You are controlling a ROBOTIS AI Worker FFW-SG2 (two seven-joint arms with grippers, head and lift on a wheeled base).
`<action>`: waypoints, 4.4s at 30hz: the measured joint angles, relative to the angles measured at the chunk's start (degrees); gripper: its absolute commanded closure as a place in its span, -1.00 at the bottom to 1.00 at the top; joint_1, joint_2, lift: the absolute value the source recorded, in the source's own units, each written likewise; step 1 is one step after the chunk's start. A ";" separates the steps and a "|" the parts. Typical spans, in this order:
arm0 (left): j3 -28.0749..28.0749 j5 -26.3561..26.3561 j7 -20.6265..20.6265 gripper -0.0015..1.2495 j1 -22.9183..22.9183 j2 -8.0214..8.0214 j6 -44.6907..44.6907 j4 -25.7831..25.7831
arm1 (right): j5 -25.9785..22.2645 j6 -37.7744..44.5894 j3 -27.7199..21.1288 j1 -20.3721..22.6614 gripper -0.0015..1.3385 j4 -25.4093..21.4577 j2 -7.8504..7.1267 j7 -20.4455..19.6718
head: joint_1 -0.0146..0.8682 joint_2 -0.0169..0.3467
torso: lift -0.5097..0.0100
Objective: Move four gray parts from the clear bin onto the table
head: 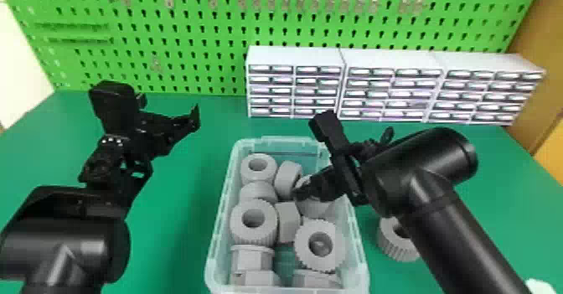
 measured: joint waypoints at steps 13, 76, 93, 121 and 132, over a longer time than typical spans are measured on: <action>-0.09 0.20 -0.23 -0.80 0.00 0.01 0.08 0.36 | -0.51 -0.99 0.31 -0.63 -0.22 3.28 0.22 -0.01 | 0.57 -0.72 | 0.77; 0.35 0.46 -1.35 -0.80 -0.08 0.00 0.08 0.90 | 2.56 -3.22 2.23 -1.94 0.53 6.89 0.85 -0.01 | 0.57 -0.72 | 0.77; 0.35 0.07 -1.67 -0.80 -0.05 0.01 0.08 0.90 | 1.96 -6.21 3.12 -3.23 0.53 1.40 0.75 -0.01 | 0.57 -0.72 | 0.77; 1.18 -0.16 -2.79 -0.80 0.27 0.01 0.08 0.76 | 16.14 -0.34 -11.15 3.65 0.53 -18.44 -0.76 -0.01 | 0.57 -0.72 | 0.77; 1.05 -0.39 -3.08 -0.80 -0.16 0.00 0.08 0.72 | 19.24 0.60 -21.90 11.90 0.53 -20.28 -1.57 -0.01 | 0.57 -0.72 | 0.77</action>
